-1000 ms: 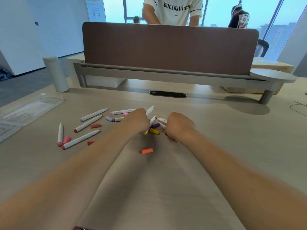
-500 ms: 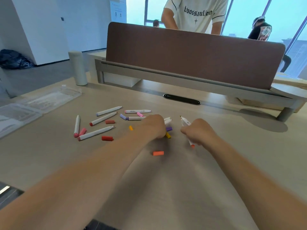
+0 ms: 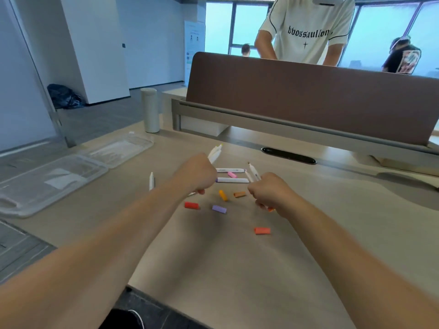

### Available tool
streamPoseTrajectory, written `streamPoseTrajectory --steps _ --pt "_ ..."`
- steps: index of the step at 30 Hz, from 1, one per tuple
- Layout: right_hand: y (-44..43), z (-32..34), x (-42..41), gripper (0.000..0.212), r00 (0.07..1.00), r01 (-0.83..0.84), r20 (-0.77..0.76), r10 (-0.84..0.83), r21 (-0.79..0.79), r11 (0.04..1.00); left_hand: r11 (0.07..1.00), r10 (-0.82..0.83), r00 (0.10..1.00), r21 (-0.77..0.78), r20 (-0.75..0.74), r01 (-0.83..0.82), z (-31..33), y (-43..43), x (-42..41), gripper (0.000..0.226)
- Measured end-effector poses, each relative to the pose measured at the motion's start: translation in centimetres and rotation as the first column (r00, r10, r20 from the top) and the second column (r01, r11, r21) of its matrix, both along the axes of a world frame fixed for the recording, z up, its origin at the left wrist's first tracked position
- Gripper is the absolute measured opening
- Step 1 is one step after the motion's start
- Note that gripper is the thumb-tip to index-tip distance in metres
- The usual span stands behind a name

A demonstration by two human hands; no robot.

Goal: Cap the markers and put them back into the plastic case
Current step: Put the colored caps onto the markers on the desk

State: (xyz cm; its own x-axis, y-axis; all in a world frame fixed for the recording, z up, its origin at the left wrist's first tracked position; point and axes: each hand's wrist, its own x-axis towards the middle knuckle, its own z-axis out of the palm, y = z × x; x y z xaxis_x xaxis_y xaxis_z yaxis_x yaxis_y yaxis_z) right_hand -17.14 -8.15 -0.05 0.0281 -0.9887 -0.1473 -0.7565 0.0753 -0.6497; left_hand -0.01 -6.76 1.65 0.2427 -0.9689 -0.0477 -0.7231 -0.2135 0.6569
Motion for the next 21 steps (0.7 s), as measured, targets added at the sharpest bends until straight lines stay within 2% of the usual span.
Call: streamPoseTrajectory --steps 4,7,9,11,16,18,21 --pt "0.0 0.0 4.4 0.016 0.996 -0.080 -0.029 0.079 -0.040 0.996 0.993 0.118 0.990 0.023 -0.071 -0.117 0.2 0.7 4.7 0.014" --pt "0.6 0.6 7.7 0.015 0.977 -0.199 -0.098 0.190 -0.102 0.975 0.985 0.175 0.984 -0.001 -0.023 -0.175 -0.1 1.1 8.0 0.015" --pt "1.0 0.9 9.8 0.028 0.956 -0.268 -0.148 0.254 -0.085 0.960 0.981 0.192 0.981 0.001 0.024 -0.192 -0.3 1.6 9.6 0.008" --pt "1.1 1.1 11.7 0.035 0.943 -0.289 -0.184 0.278 -0.034 0.957 0.979 0.202 0.979 0.000 0.037 -0.202 -0.6 1.8 11.1 0.011" --pt "0.2 0.5 15.4 0.046 0.812 -0.392 -0.455 0.366 0.039 0.919 0.978 0.180 0.972 0.075 0.153 -0.193 -1.4 2.3 13.3 0.026" --pt "-0.1 0.0 16.3 0.041 0.777 -0.398 -0.506 0.375 0.067 0.915 0.981 0.163 0.965 0.067 0.207 -0.180 -2.2 2.0 13.9 0.029" --pt "-0.8 -0.7 17.5 0.015 0.794 -0.352 -0.519 0.316 0.031 0.935 0.982 0.154 0.968 0.080 0.201 -0.173 -3.5 1.2 14.5 0.037"
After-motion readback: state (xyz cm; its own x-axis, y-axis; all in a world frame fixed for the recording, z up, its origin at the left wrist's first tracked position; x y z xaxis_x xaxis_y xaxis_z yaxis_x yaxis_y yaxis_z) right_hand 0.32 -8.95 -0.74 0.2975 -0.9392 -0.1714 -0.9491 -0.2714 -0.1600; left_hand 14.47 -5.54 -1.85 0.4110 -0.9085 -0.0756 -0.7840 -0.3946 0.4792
